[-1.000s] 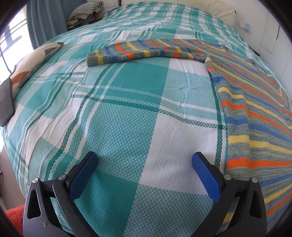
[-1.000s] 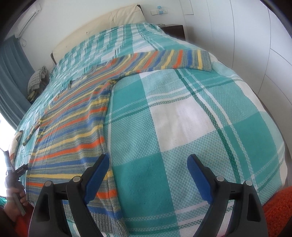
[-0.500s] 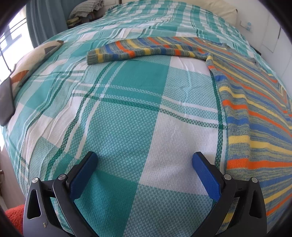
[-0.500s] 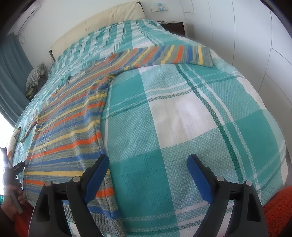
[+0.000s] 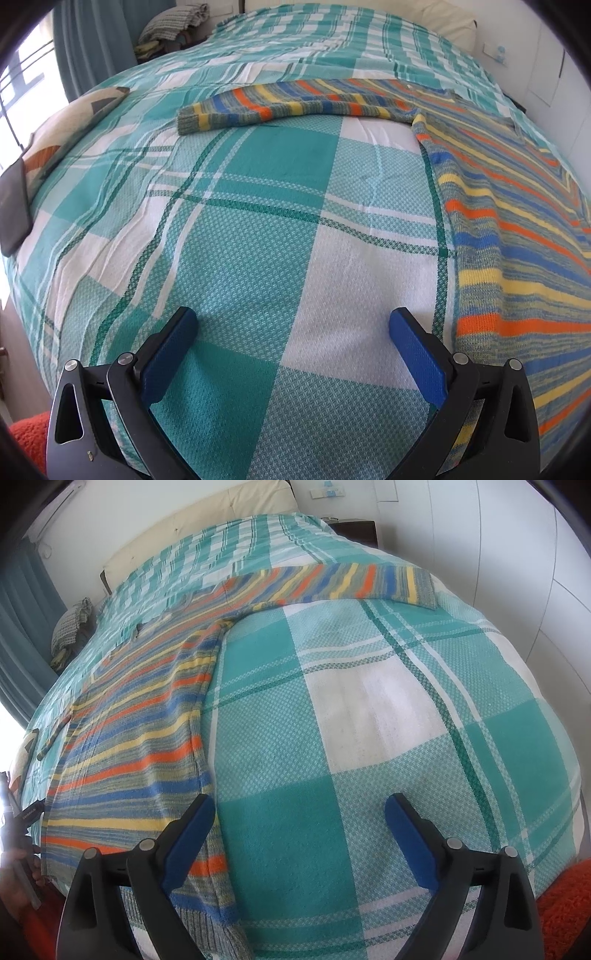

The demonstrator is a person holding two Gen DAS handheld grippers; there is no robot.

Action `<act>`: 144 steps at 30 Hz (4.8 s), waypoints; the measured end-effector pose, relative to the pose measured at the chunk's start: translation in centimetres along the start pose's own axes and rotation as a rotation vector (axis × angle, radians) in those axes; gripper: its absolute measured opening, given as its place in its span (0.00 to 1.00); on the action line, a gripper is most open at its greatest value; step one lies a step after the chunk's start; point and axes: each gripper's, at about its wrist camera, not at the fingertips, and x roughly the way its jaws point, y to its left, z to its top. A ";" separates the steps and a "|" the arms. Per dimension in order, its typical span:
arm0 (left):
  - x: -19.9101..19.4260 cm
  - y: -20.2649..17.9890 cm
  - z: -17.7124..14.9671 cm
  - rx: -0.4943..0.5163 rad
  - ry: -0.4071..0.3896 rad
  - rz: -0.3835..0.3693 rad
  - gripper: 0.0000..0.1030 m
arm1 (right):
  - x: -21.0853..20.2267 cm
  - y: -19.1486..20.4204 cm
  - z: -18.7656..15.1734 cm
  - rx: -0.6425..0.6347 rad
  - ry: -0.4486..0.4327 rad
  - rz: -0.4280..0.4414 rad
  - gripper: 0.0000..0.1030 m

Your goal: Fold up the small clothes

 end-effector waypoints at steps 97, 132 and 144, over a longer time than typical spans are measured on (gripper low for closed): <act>0.2 -1.0 -0.3 0.052 -0.008 0.048 1.00 | -0.6 1.9 0.4 -0.182 -0.065 -0.366 0.96; 0.1 -1.2 -0.7 0.029 -0.036 0.072 1.00 | 3.8 -8.6 25.3 0.105 -0.062 -0.136 0.03; 0.2 -1.2 -0.6 0.036 -0.040 0.072 1.00 | 6.8 16.9 27.5 -0.049 0.069 0.657 0.49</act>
